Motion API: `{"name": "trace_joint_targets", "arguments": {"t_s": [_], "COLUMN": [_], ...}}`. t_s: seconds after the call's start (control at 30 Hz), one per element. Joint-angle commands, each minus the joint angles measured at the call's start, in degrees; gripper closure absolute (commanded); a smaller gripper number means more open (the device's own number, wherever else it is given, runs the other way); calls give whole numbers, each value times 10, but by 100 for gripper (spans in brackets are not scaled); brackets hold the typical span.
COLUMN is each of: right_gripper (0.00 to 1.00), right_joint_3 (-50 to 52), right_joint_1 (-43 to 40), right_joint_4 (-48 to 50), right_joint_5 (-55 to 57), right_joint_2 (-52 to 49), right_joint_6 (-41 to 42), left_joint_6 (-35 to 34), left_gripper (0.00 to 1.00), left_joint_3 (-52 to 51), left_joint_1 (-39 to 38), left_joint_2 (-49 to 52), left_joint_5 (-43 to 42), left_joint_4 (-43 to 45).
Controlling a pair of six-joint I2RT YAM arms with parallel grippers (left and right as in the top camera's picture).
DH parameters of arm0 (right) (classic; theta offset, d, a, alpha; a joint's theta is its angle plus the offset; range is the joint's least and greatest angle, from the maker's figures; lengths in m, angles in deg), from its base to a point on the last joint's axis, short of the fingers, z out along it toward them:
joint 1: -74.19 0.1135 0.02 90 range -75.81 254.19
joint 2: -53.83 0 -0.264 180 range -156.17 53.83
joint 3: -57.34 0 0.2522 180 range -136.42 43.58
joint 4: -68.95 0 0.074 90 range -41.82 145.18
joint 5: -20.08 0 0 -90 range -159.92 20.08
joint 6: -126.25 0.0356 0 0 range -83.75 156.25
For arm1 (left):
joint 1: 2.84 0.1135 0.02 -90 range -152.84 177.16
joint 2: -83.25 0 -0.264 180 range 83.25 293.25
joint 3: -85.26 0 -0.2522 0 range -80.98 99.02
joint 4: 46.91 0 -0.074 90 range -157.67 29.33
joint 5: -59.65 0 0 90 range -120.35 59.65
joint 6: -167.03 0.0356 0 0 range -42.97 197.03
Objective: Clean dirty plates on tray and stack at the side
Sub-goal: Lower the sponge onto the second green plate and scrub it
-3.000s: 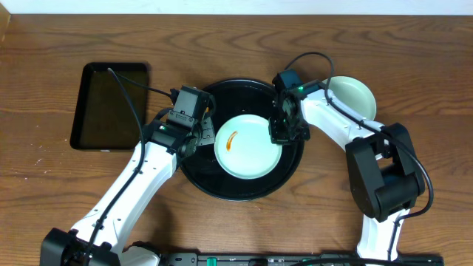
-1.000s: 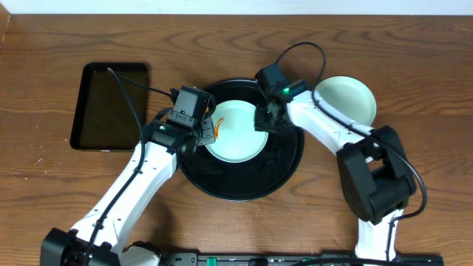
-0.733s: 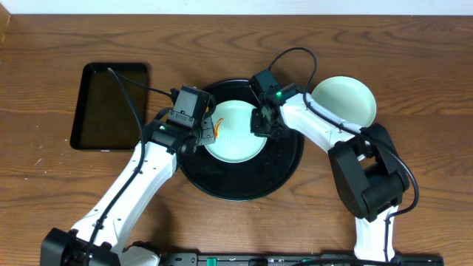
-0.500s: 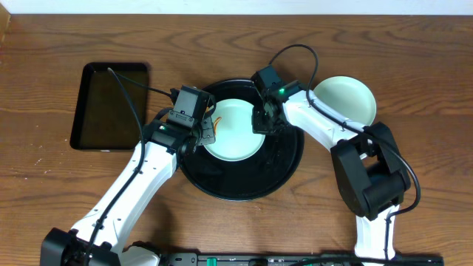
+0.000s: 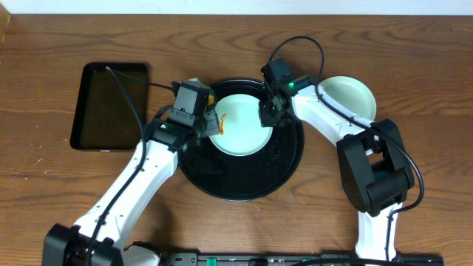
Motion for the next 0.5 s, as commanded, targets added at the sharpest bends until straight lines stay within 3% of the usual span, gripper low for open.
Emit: {"name": "trace_joint_targets", "arguments": {"t_s": [0.0, 0.13, 0.27, 0.47], "right_gripper": [99, 99, 99, 99], "right_joint_3": [-10, -7, -7, -7], "right_joint_1": [10, 21, 22, 22], "right_joint_4": [2, 6, 8, 10], "right_joint_5": [8, 17, 39, 38], "right_joint_2": [-13, -13, -13, -13], "right_joint_6": [-24, -25, -7, -7], "left_joint_6": [-13, -58, -66, -79], "left_gripper": [91, 91, 92, 92], "left_joint_3": [-4, -4, -4, -4], "left_joint_1": [1, 1, 1, -14], "left_joint_2": [38, 85, 127, 170], "left_joint_5": [-47, -63, -116, -124], "left_joint_4": [28, 51, 80, 113]}}
